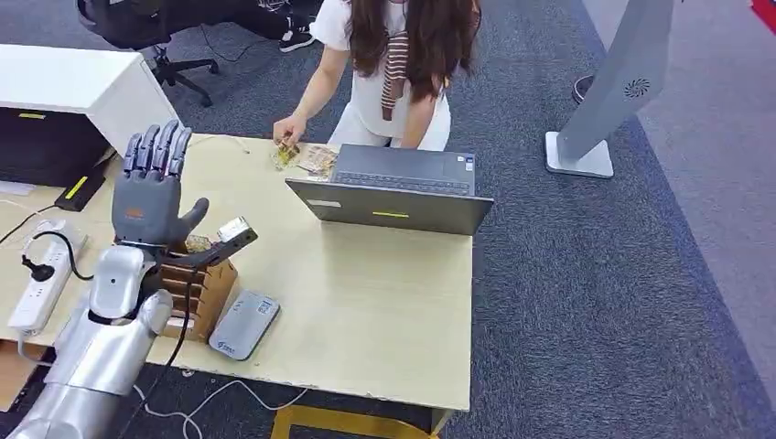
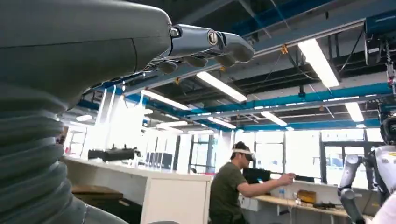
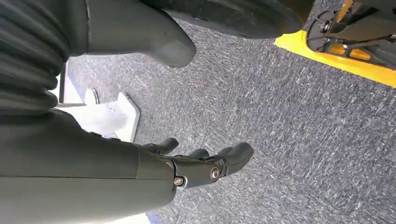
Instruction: Pass the card to the sensor for recognition and then transmit it.
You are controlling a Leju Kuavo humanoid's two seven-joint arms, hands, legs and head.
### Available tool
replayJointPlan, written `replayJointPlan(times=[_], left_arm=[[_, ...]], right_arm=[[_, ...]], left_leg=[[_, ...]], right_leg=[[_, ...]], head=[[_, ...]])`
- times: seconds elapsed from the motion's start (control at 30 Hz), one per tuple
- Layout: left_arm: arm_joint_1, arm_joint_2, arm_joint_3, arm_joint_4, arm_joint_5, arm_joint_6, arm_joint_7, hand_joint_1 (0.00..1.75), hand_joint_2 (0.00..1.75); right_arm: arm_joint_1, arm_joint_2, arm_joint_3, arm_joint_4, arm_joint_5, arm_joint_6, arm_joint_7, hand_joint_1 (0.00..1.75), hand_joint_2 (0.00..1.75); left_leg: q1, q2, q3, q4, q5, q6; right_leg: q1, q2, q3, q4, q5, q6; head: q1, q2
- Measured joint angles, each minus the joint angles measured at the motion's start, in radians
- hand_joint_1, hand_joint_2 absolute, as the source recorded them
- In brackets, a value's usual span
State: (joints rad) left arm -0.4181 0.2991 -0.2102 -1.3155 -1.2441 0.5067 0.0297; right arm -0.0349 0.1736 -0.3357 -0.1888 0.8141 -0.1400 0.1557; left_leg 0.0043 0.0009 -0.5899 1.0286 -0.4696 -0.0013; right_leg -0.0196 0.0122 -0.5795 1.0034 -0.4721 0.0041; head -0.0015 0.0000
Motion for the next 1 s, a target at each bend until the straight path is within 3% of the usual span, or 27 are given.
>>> replayJointPlan(times=[0.17, 0.43, 0.6, 0.7, 0.8, 1.0], left_arm=[[0.157, -0.004, -0.002, -0.165, 0.033, -0.081, 0.024, 0.0, 1.75], [0.352, 0.015, -0.002, -0.316, 0.046, -0.176, 0.042, 0.0, 1.75], [0.54, 0.044, -0.002, -0.429, 0.01, -0.161, 0.05, 0.0, 1.75], [0.628, 0.061, -0.001, -0.479, -0.002, -0.135, 0.085, 0.0, 1.75], [0.69, 0.07, 0.017, -0.493, 0.006, -0.12, 0.117, 0.0, 1.75], [0.76, 0.069, 0.114, -0.493, 0.026, -0.103, 0.096, 0.0, 1.75]], right_arm=[[0.002, 0.005, -0.022, 0.0, -0.016, -0.018, 0.011, 0.0, 1.75], [0.003, 0.011, -0.057, 0.0, -0.04, -0.039, -0.003, 0.0, 1.75], [0.008, 0.015, -0.087, 0.0, -0.052, -0.05, -0.001, 0.0, 1.75], [0.008, 0.017, -0.101, 0.0, -0.051, -0.051, -0.001, 0.0, 1.75], [0.008, 0.018, -0.11, 0.0, -0.046, -0.05, -0.001, 0.0, 1.75], [0.008, 0.019, -0.117, 0.0, -0.032, -0.05, -0.003, 0.0, 1.75]], left_leg=[[0.0, 0.001, 0.0, 0.0, -0.001, 0.001], [0.0, 0.001, 0.0, 0.0, -0.003, 0.001], [0.0, 0.001, 0.0, 0.0, -0.004, 0.001], [0.0, 0.001, 0.0, 0.0, -0.005, 0.001], [0.0, 0.0, 0.0, 0.0, -0.005, 0.0], [0.0, 0.0, 0.0, 0.0, -0.005, 0.0]], right_leg=[[0.0, 0.001, -0.001, 0.0, -0.001, 0.0], [0.0, 0.001, 0.0, 0.0, -0.002, 0.001], [0.0, 0.001, 0.0, 0.0, -0.004, 0.001], [0.0, 0.0, 0.0, 0.0, -0.005, 0.001], [0.0, 0.0, 0.0, 0.0, -0.005, 0.001], [0.0, -0.001, 0.001, 0.0, -0.005, 0.001]], head=[[0.0, 0.0], [0.0, 0.0], [0.0, 0.0], [0.0, 0.0], [0.0, 0.0], [0.0, 0.0]])
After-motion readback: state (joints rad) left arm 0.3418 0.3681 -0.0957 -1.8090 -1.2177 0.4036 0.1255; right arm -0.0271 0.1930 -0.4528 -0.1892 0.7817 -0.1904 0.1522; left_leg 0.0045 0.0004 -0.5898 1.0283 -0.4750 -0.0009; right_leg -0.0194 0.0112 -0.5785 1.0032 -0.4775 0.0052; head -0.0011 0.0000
